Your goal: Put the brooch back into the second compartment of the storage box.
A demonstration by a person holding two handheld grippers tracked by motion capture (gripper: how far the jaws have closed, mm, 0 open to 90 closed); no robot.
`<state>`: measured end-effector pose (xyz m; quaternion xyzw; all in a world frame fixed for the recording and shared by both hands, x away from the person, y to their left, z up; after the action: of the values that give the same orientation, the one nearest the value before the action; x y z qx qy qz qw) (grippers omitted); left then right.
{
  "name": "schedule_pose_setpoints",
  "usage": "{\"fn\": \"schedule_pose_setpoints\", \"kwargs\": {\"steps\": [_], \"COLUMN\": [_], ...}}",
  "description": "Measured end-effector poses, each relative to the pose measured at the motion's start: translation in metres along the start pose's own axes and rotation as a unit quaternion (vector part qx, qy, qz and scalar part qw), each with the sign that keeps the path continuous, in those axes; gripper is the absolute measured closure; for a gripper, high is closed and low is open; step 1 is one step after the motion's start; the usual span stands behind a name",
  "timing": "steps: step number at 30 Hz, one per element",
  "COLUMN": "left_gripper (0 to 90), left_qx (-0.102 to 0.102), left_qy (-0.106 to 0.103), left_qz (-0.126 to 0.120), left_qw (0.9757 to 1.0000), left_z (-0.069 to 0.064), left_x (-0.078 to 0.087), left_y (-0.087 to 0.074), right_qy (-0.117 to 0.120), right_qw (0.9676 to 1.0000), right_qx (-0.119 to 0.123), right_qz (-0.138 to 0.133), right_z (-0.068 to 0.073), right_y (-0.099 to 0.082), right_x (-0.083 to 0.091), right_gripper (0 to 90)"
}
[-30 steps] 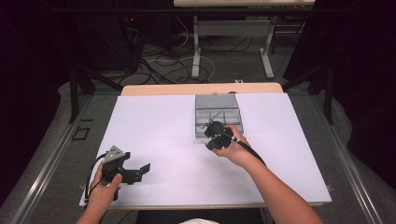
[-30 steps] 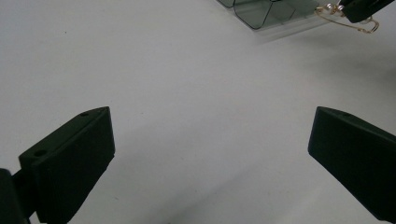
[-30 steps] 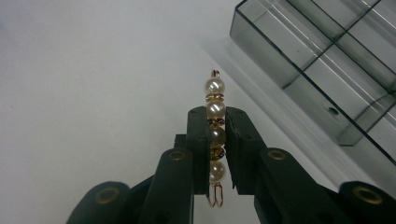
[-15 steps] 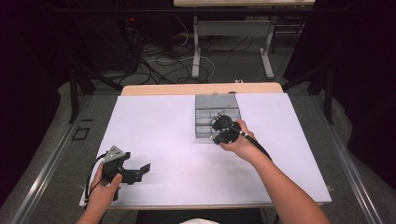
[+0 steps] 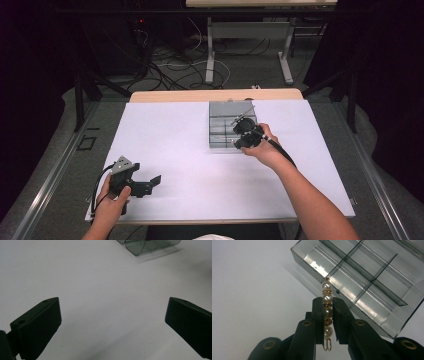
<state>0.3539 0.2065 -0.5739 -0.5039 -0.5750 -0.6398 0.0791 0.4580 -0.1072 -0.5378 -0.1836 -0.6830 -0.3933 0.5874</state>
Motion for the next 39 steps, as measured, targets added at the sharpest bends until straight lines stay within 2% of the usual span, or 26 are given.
{"fn": "schedule_pose_setpoints", "kwargs": {"steps": [1, 3, 5, 8, 10, 13, 14, 18, 23, 24, 25, 28, 29, 30, 31, 34, 39], "left_gripper": [0.4, 0.4, 0.3, 0.4, 0.4, 0.4, 0.4, 0.3, 0.4, 0.4, 0.3, 0.4, 0.4, 0.4, 0.4, 0.4, 0.4], "left_qx": [0.000, 0.000, 0.001, 0.001, 0.001, 0.001, 0.001, 0.001, 0.000, 0.001, 0.001, 0.000, 0.001, 0.001, 0.001, 0.001, 0.001], "left_qy": [0.000, 0.000, -0.001, -0.001, -0.001, 0.000, 0.000, -0.001, -0.001, -0.001, -0.001, -0.001, -0.001, -0.001, -0.001, -0.001, -0.002], "left_qz": [0.000, -0.001, -0.001, -0.001, 0.000, -0.001, -0.001, 0.000, 0.000, 0.002, 0.002, 0.000, 0.000, 0.000, 0.000, 0.000, 0.000], "left_qw": [1.0000, 1.0000, 1.0000, 1.0000, 1.0000, 1.0000, 1.0000, 1.0000, 1.0000, 1.0000, 1.0000, 1.0000, 1.0000, 1.0000, 1.0000, 1.0000, 1.0000], "left_z": [0.000, 0.000, 0.000, 0.000, 0.000, 0.000, 0.000, 0.000, 0.000, 0.000, 0.000, 0.000, 0.000, 0.000, 0.000, 0.000, 0.000], "left_x": [0.000, 0.000, 0.000, 0.000, 0.000, 0.000, 0.000, 0.000, -0.001, -0.001, -0.001, -0.001, -0.001, 0.000, 0.000, 0.000, 0.000], "left_y": [0.000, 0.000, 0.000, 0.000, 0.000, 0.000, 0.000, 0.000, 0.000, 0.000, 0.000, 0.000, 0.000, 0.000, 0.000, 0.000, 0.000], "right_qy": [-0.006, -0.007, -0.004, -0.014, -0.013, -0.019, -0.020, -0.028, -0.031, -0.032, -0.031, -0.037, -0.032, -0.039, -0.035, -0.043, -0.044], "right_qw": [0.9999, 0.9999, 1.0000, 0.9998, 0.9999, 0.9996, 0.9997, 0.9994, 0.9995, 0.9985, 0.9994, 0.9992, 0.9994, 0.9992, 0.9993, 0.9990, 0.9989], "right_qx": [-0.002, -0.007, 0.001, -0.001, 0.000, -0.007, -0.003, -0.007, 0.004, 0.001, -0.004, 0.004, 0.000, -0.002, -0.002, -0.006, -0.006], "right_qz": [0.009, 0.009, 0.002, 0.017, 0.008, 0.018, 0.012, 0.017, 0.012, 0.045, 0.014, 0.014, 0.011, 0.012, 0.013, 0.012, 0.015], "right_z": [-0.002, -0.003, -0.005, -0.009, -0.010, -0.013, -0.015, -0.018, -0.021, -0.022, -0.021, -0.025, -0.024, -0.026, -0.026, -0.030, -0.034], "right_y": [-0.001, 0.000, 0.002, 0.002, 0.004, 0.006, 0.009, 0.012, 0.020, 0.016, 0.022, 0.027, 0.029, 0.030, 0.032, 0.036, 0.042], "right_x": [0.001, 0.002, 0.002, 0.004, 0.003, 0.004, 0.005, 0.007, 0.008, 0.013, 0.009, 0.012, 0.012, 0.013, 0.014, 0.015, 0.014], "right_gripper": [80.8, 80.8, 80.8, 80.8, 80.8, 80.8, 80.8, 80.8, 80.8, 80.8, 80.8, 80.8, 80.8, 80.8, 80.8, 80.8, 80.8]}}
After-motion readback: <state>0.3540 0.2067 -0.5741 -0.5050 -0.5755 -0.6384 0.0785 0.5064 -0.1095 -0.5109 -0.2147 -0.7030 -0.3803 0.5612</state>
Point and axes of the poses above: each handheld gripper's, and its own axes: x roughly backward along the jaws, y roughly out of its top, z roughly to its left, the point moved 8 cm from there along -x, roughly forward along the jaws, and after that the axes turned 13 degrees about z, right-handed, at the moved point
